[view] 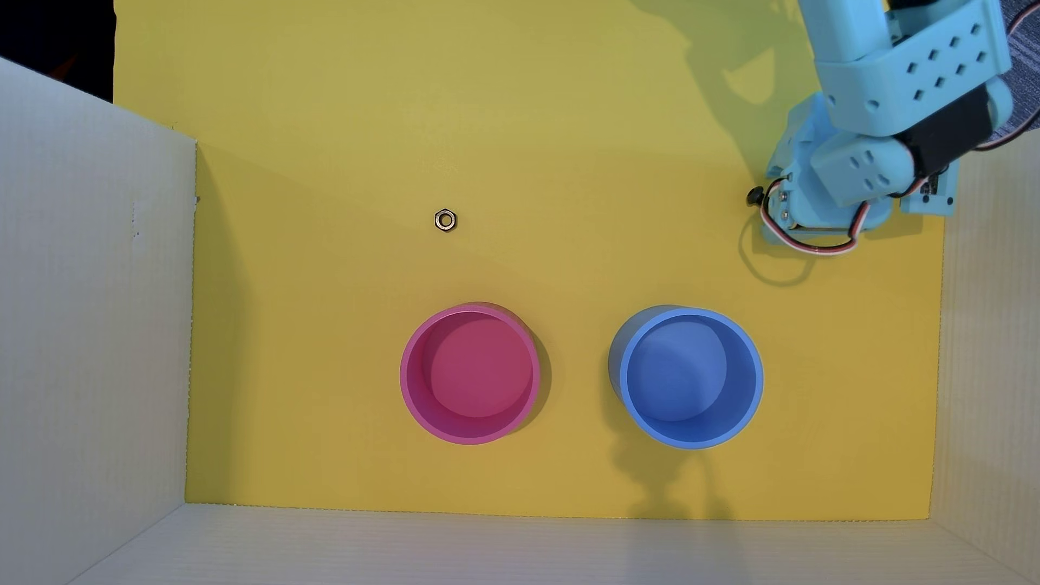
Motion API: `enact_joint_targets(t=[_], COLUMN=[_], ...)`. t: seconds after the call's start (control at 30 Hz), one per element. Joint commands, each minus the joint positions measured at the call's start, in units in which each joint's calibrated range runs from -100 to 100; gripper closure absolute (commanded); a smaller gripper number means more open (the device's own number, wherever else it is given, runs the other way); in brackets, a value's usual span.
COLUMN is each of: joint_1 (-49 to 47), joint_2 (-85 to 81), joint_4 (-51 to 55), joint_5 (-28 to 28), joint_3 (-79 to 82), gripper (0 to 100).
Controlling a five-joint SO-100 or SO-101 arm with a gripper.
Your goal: Pick up the bolt and place it in the pink box
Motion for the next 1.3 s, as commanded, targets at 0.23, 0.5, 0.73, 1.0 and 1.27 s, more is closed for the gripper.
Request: enact_joint_targets(t=[0.23,0.5,0.73,1.0,1.27], joint_1=[0.3,4.3,12.3,24.2,33.8], joint_2=[0.1,-0.7,-12.2,-23.9,-24.0], joint_4=[0.5,0.2,0.6,0.4,-5.2], joint_5=[0.0,0.1,0.2,0.2,2.8], joint_3=[0.5,-0.4,-7.1,-10.5,-10.8], gripper=[99,99,99,99,99])
